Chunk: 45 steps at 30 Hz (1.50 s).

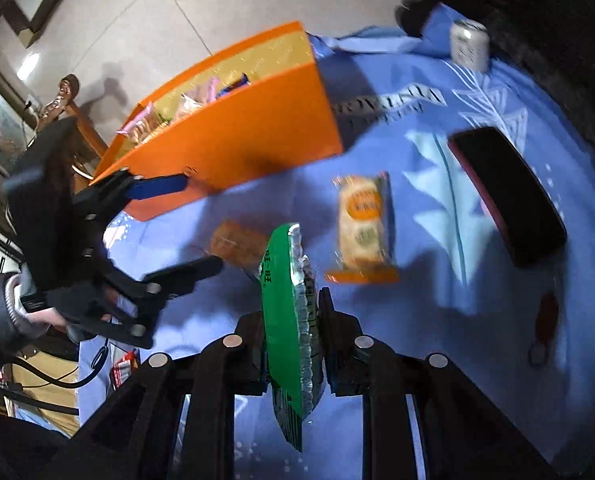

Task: Organize snacks
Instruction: 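Grasp the green packet with the right gripper while the left grasps a bread pack, then carry both packets over the orange box and open both grippers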

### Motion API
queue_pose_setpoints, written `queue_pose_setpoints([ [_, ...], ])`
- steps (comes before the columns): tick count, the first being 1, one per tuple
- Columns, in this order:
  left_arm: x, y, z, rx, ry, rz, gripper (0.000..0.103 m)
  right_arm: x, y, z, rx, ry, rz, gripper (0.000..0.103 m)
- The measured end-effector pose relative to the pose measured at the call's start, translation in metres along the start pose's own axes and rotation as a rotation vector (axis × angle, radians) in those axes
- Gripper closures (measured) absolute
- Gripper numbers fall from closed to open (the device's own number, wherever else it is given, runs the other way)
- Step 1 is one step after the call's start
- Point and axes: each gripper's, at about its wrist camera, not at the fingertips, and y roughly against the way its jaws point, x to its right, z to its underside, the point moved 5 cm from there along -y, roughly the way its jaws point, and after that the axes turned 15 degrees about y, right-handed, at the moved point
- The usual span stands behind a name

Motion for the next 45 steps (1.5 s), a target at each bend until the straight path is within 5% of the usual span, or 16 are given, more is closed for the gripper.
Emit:
queue_pose_setpoints([
  [11,0.006,-0.045,0.019,-0.044,-0.226,0.037,0.007,-0.003,-0.005,0.005,-0.023,-0.036,0.012,0.083],
  [19,0.012,-0.041,0.029,-0.063,-0.197,0.115,0.067,-0.001,-0.008,0.004,-0.032,-0.053,0.026,0.083],
  [26,0.012,-0.02,0.038,-0.018,-0.107,0.045,0.069,-0.005,0.0,0.0,-0.003,-0.041,0.028,0.083],
  [34,-0.004,0.051,0.022,0.103,0.066,-0.019,0.069,-0.018,0.014,-0.007,0.038,-0.011,0.015,0.083],
  [45,-0.062,0.171,-0.023,0.315,0.262,-0.16,0.068,-0.065,0.059,-0.099,0.246,0.16,-0.041,0.083],
])
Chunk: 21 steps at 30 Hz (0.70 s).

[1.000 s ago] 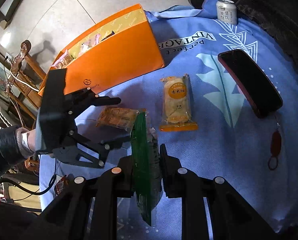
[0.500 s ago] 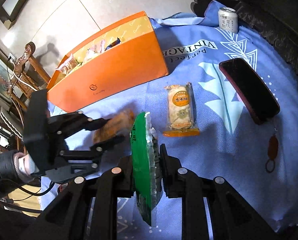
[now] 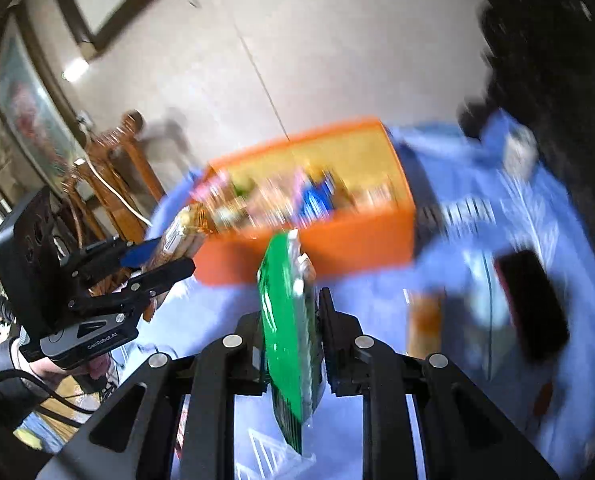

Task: Organize snacks
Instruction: 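Carry both packets over the orange box and open both grippers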

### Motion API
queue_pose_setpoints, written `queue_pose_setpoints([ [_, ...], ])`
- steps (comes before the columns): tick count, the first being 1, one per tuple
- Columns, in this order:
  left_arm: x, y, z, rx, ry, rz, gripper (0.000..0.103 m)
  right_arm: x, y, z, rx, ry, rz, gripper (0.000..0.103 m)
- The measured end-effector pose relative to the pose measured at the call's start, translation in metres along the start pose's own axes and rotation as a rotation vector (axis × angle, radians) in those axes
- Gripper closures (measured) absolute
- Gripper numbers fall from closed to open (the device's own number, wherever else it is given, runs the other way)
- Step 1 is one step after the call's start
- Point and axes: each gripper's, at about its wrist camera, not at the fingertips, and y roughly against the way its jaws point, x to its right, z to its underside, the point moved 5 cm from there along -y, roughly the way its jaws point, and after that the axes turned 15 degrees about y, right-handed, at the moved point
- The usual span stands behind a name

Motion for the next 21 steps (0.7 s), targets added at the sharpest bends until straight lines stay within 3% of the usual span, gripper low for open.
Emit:
queue_pose_setpoints([
  [4,-0.022,0.008,-0.044,0.07,0.087,-0.038,0.069,-0.004,-0.004,-0.054,0.082,0.067,-0.01,0.083],
  [8,-0.037,0.0,-0.083,0.119,0.109,-0.083,0.069,-0.002,-0.017,-0.108,0.15,0.131,0.003,0.083],
  [12,-0.049,-0.017,-0.111,0.135,0.107,-0.126,0.068,0.003,-0.034,-0.141,0.175,0.158,0.012,0.081],
  [13,-0.052,-0.023,-0.117,0.142,0.115,-0.14,0.053,0.004,-0.038,-0.148,0.18,0.169,0.016,0.08],
  [14,-0.058,-0.03,-0.123,0.149,0.135,-0.18,0.012,0.005,-0.044,-0.155,0.187,0.18,0.026,0.061],
  [15,-0.062,-0.034,-0.127,0.15,0.151,-0.229,0.006,0.006,-0.052,-0.16,0.177,0.19,0.04,0.029],
  [17,-0.07,-0.04,-0.132,0.133,0.178,-0.298,0.004,0.011,-0.053,-0.165,0.178,0.177,0.092,0.026],
  [21,-0.071,-0.026,-0.124,0.169,0.232,-0.244,0.004,0.022,-0.032,-0.156,0.231,0.133,0.093,0.026],
])
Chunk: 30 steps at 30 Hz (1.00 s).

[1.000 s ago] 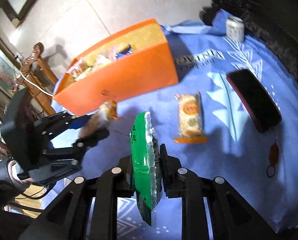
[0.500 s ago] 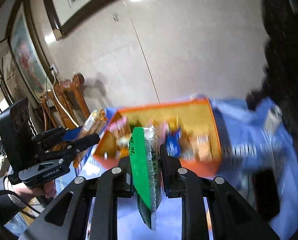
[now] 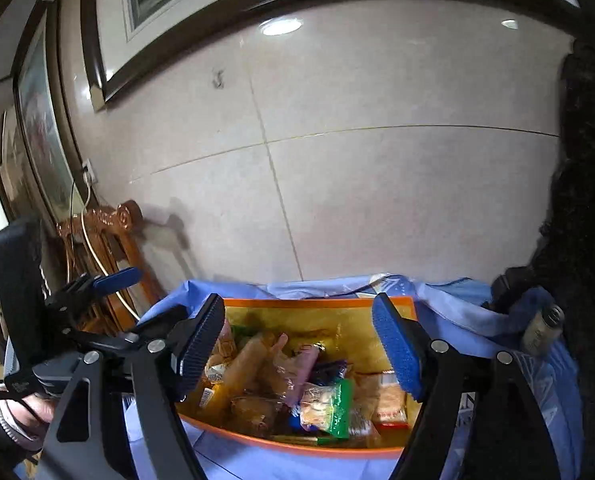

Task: Organize snacks
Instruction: 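Carry both packets over the orange box and open both grippers, then grasp the round bun pack with the right gripper while the left grasps the red candy packet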

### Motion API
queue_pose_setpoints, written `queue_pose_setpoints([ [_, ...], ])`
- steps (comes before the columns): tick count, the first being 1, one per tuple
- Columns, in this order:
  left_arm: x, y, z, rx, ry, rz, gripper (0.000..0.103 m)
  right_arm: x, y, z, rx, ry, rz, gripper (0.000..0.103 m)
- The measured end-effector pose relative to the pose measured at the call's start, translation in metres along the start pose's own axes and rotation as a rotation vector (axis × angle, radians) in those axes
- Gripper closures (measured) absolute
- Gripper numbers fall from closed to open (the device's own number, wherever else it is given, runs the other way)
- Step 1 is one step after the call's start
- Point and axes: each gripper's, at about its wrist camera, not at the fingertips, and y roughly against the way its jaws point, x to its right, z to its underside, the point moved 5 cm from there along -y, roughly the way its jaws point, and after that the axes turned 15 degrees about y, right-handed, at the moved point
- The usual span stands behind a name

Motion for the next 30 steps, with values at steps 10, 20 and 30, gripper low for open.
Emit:
queue_pose_setpoints([
  [10,-0.008,0.024,0.078,-0.152,0.07,0.027,0.004,0.033,0.042,0.116,-0.235,-0.094,0.103,0.026],
  [20,-0.028,0.056,0.132,-0.229,0.114,-0.02,0.004,0.022,0.036,0.214,-0.385,-0.137,0.111,0.027],
  [30,-0.072,0.087,0.142,-0.233,0.165,-0.126,0.004,0.029,-0.032,0.267,-0.539,-0.118,0.119,0.045],
])
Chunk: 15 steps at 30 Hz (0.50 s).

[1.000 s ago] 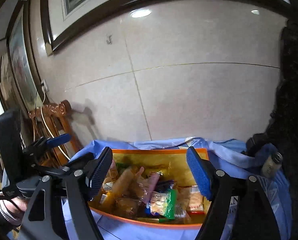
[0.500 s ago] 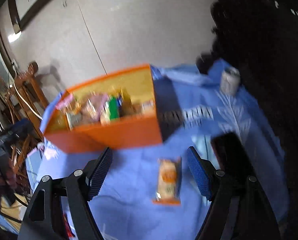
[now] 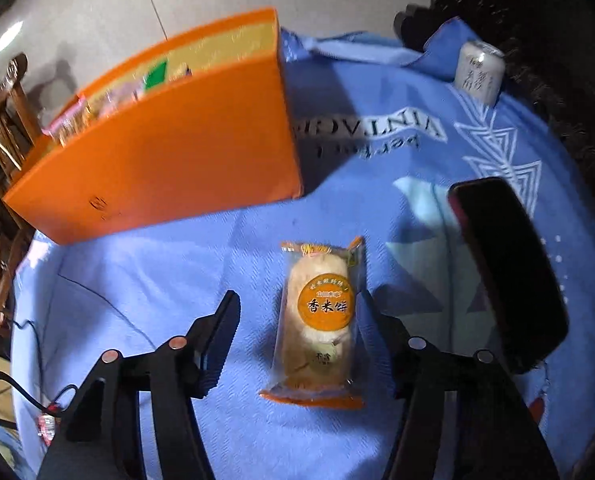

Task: Organize snacks
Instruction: 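Grasp the round bun pack with the right gripper while the left grasps the red candy packet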

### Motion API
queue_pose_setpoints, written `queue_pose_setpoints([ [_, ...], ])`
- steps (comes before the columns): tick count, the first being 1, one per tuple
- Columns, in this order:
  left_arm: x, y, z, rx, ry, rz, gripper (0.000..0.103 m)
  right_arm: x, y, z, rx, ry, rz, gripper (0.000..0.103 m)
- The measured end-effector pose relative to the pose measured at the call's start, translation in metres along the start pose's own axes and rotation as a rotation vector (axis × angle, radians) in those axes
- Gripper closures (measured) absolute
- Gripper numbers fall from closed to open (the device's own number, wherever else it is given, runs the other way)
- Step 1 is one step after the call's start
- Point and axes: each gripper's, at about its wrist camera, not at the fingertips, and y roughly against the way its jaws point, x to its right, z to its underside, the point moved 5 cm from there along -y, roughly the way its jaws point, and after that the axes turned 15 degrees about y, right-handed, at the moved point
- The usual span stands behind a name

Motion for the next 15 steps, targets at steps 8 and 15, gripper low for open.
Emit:
queue_pose_setpoints([
  [8,-0.027,0.011,0.045,-0.076,-0.047,-0.042,0.004,-0.004,-0.013,0.005,-0.038,0.081,0.091,0.067],
  [15,-0.022,0.012,0.113,-0.221,-0.058,-0.011,0.004,0.039,0.037,-0.033,0.099,-0.042,0.196,0.067],
])
